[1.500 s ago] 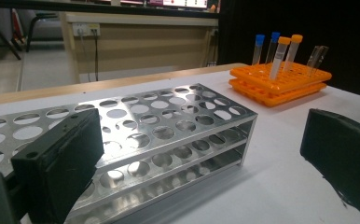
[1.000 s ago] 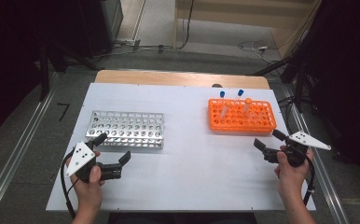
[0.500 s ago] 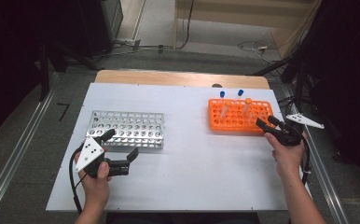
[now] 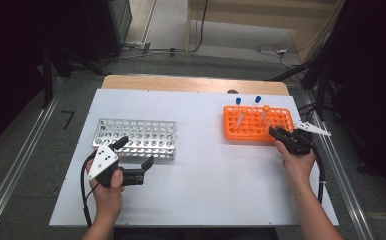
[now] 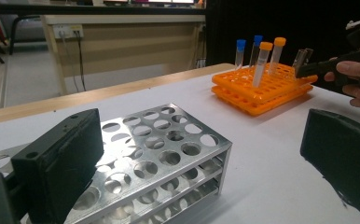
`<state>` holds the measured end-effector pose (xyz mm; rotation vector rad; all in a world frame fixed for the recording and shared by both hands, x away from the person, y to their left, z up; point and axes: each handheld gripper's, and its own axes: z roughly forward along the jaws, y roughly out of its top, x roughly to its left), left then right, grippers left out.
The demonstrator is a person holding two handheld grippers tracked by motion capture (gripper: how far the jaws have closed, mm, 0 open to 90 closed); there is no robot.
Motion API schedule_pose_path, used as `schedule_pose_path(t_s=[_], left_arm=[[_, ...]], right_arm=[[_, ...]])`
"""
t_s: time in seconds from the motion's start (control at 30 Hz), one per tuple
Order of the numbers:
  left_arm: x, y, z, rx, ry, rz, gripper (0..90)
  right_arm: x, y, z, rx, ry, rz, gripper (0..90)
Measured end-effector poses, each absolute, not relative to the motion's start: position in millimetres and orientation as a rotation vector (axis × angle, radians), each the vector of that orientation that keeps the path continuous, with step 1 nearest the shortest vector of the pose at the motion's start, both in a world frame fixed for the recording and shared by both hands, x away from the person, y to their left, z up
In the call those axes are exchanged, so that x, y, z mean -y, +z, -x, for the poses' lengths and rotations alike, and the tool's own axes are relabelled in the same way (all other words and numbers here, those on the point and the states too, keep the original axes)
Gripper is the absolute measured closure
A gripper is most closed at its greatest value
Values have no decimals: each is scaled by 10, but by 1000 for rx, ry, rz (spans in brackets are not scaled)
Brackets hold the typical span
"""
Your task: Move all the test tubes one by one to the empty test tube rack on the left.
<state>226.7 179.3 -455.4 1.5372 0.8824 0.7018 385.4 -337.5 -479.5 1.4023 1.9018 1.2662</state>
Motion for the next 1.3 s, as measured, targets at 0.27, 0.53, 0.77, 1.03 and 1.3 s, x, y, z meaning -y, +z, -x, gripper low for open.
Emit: schedule_pose_path(t_s=[0.27, 0.53, 0.77, 1.03, 1.3], left_arm=[[-1691, -4507, -2333, -880, 687, -1547, 0], [-1575, -4483, -2404, -857, 651, -1572, 0], [-1495, -4462, -2441, -848, 641, -1578, 0], [-1391, -4404, -2528, -823, 623, -1587, 0], [-1271, -4363, -2683, -817, 598, -1616, 11]], right_arm=[[3293, -4849, -3859, -1856, 1227, -1373, 722], [3299, -4820, -3841, -1836, 1213, -1356, 739], [3380, -4679, -3770, -1800, 1293, -1326, 740], [3430, -4512, -3621, -1796, 1338, -1292, 740], [3419, -4377, -3437, -1825, 1324, -1252, 741]])
